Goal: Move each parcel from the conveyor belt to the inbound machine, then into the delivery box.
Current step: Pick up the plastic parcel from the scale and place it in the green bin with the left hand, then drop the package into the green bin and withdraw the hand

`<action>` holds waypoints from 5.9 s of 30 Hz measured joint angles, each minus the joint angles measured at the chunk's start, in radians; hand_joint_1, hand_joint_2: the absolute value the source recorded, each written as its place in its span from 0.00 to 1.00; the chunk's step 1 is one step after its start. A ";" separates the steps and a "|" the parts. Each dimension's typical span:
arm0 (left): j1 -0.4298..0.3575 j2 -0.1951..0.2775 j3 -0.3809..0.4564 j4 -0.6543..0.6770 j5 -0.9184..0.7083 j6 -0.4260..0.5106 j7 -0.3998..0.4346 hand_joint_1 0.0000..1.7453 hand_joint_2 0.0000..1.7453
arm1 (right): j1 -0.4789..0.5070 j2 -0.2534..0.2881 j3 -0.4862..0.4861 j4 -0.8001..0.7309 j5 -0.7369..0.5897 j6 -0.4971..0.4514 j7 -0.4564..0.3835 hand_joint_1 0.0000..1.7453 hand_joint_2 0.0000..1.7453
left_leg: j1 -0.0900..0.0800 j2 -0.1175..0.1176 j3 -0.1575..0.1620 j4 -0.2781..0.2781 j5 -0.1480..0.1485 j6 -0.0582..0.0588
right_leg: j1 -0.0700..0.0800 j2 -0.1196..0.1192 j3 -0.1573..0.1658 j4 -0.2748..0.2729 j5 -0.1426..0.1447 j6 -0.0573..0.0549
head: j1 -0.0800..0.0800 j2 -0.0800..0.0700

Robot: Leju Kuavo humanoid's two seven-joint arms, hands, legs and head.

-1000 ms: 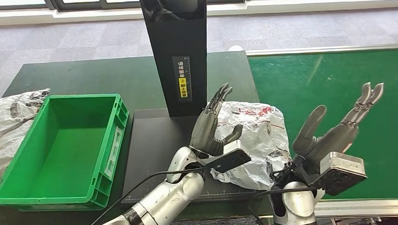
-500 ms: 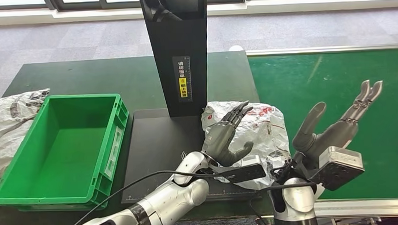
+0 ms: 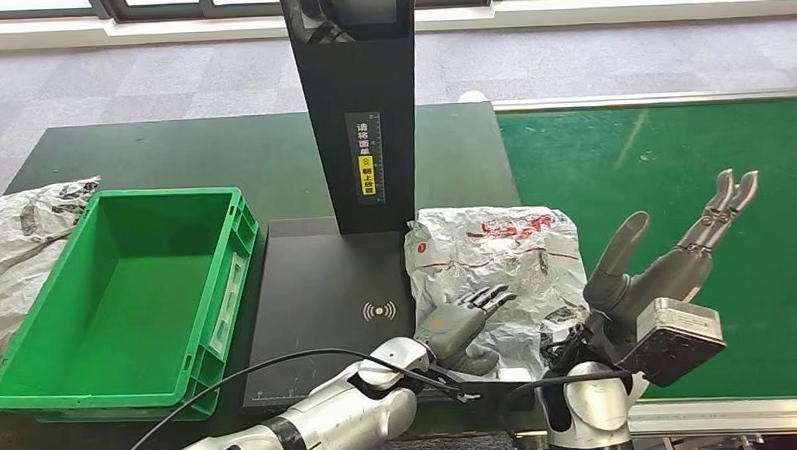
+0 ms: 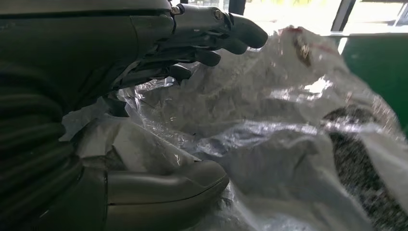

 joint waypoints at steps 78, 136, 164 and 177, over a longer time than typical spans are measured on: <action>0.241 0.012 1.038 -0.584 -0.815 0.454 -0.147 1.00 1.00 | 0.043 0.002 -0.034 0.001 -0.006 0.000 0.000 0.00 0.00 | 0.000 0.003 0.003 -0.001 0.000 0.000 | 0.000 0.003 0.001 0.001 0.000 0.000 | 0.000 0.000; 0.269 0.019 1.804 -1.051 -0.374 0.454 -0.676 0.00 1.00 | 0.017 0.007 -0.052 0.056 -0.021 0.000 0.000 0.00 0.00 | 0.001 0.002 0.002 -0.001 0.000 -0.001 | 0.002 0.003 0.001 0.001 -0.001 -0.002 | 0.000 0.000; 0.316 0.014 1.729 -1.073 -0.335 0.454 -0.568 0.00 0.00 | 0.028 0.007 -0.069 0.057 -0.024 0.022 0.000 0.00 0.00 | 0.001 0.002 0.002 -0.001 0.000 -0.001 | 0.002 0.002 0.001 0.001 -0.001 -0.002 | 0.000 0.000; 0.317 0.014 1.711 -1.036 -0.436 0.454 -0.405 0.00 1.00 | 0.046 0.006 -0.098 0.068 -0.010 0.040 0.000 0.00 0.00 | 0.001 0.002 0.002 -0.001 0.000 -0.001 | 0.002 0.002 0.001 0.001 -0.001 -0.002 | 0.000 0.000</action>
